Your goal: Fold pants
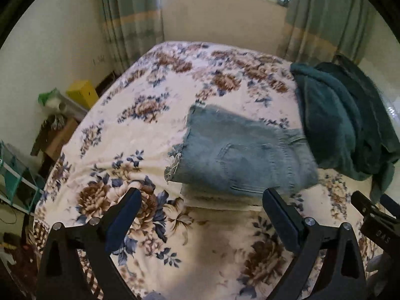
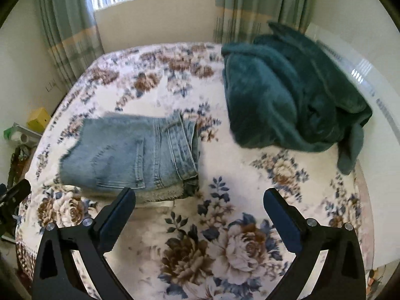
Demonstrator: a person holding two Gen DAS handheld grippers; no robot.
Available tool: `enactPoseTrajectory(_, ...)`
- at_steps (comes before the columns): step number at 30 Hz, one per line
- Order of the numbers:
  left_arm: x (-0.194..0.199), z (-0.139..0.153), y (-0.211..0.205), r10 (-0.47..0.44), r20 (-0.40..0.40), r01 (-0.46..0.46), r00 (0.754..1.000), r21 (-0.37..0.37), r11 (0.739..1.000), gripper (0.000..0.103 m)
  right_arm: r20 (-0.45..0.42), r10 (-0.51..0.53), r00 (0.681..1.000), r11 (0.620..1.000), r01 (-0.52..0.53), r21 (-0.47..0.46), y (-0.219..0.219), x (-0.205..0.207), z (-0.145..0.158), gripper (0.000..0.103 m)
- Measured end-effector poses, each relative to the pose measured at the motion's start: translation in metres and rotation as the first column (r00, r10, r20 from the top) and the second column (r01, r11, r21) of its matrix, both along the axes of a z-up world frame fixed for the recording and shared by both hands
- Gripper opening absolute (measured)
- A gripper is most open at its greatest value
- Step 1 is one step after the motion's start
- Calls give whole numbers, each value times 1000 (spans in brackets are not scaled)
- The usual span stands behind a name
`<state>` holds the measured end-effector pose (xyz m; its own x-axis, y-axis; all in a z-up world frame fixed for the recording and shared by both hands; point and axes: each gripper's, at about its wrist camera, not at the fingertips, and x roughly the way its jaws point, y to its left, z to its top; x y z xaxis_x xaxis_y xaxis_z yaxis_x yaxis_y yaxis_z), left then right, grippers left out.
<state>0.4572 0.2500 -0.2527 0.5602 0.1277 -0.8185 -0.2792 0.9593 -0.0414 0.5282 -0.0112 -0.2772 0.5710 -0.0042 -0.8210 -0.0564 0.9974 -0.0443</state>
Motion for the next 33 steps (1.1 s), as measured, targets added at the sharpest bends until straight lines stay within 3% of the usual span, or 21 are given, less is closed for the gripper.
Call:
enactPoseTrajectory(10, -105, 112, -39, -22, 150, 16, 989, 44, 999, 99, 143, 61, 988, 997, -68, 43, -22, -136, 133, 103)
enactPoseTrajectory(15, -161, 153, -55, -28, 198, 16, 980, 66, 998, 99, 182, 86, 979, 993, -99, 60, -38, -202, 182, 103)
enactPoseTrajectory(25, -240, 206, -75, -73, 252, 54, 965, 81, 995, 99, 253, 97, 963, 992, -114, 53, -58, -323, 266, 103)
enactPoseTrajectory(33, -275, 227, -71, -95, 283, 71, 955, 95, 993, 99, 325, 95, 941, 993, -111, 29, -51, -375, 313, 103)
